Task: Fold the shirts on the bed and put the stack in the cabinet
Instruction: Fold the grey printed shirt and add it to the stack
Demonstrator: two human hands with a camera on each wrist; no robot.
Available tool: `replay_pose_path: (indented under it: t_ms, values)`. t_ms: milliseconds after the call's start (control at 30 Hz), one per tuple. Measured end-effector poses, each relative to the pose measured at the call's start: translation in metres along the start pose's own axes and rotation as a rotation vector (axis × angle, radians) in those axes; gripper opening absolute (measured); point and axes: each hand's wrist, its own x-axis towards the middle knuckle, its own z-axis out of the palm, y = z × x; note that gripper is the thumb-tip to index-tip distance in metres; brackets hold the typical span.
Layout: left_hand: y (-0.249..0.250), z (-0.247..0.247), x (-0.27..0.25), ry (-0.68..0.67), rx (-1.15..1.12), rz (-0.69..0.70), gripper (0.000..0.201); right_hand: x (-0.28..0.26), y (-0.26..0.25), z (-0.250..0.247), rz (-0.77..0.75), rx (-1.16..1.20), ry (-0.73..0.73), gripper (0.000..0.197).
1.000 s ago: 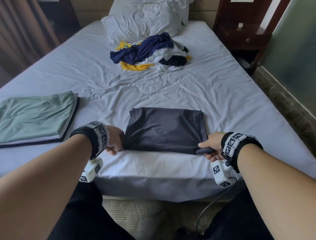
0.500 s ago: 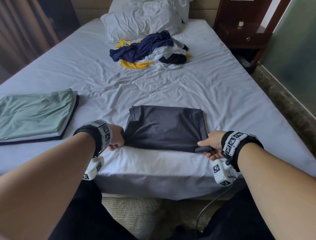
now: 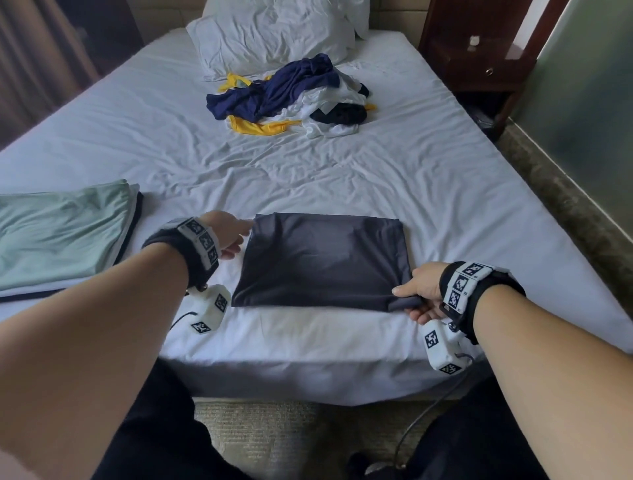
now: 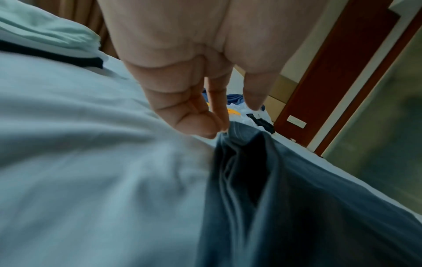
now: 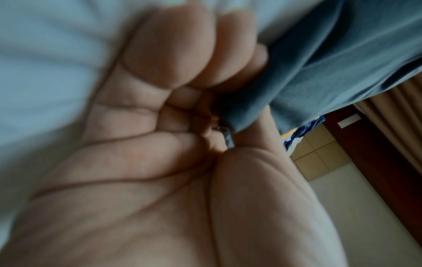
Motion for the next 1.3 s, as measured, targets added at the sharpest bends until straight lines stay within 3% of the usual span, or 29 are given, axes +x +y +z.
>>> replay_pose_path:
  t_ms: [400, 600, 700, 800, 933, 1000, 1100, 1200, 1300]
  values:
    - [0.009, 0.008, 0.034, 0.153, 0.162, 0.194, 0.025, -0.015, -0.014, 0.004, 0.032, 0.022, 0.026, 0.023]
    - [0.013, -0.001, 0.047, 0.279, -0.036, 0.276, 0.021, -0.013, -0.016, 0.003, 0.045, 0.027, 0.025, 0.021]
    - [0.010, 0.007, 0.044, 0.199, -0.160, 0.127, 0.017, -0.011, -0.015, 0.003, 0.043, 0.032, 0.031, 0.020]
    - [0.007, 0.010, 0.026, 0.074, -0.194, -0.108, 0.036, -0.007, -0.014, 0.002, 0.059, 0.020, 0.012, 0.021]
    - [-0.002, 0.005, -0.015, -0.247, 0.010, -0.302, 0.046, -0.005, -0.013, 0.003, 0.070, 0.026, 0.009, 0.023]
    - [-0.009, 0.006, -0.027, -0.327, 0.134, -0.323, 0.045, -0.007, -0.010, 0.005, 0.066, 0.034, 0.024, 0.025]
    - [-0.021, 0.009, -0.039, -0.295, 0.095, -0.276, 0.028, -0.016, -0.005, 0.005, 0.054, 0.071, 0.030, 0.031]
    - [-0.025, 0.003, -0.053, -0.242, -0.158, -0.233, 0.029, -0.039, -0.010, 0.003, 0.032, 0.195, 0.044, 0.025]
    - [-0.012, -0.025, -0.071, -0.163, -0.523, -0.167, 0.032, -0.073, -0.042, -0.002, -0.104, 0.366, 0.065, 0.015]
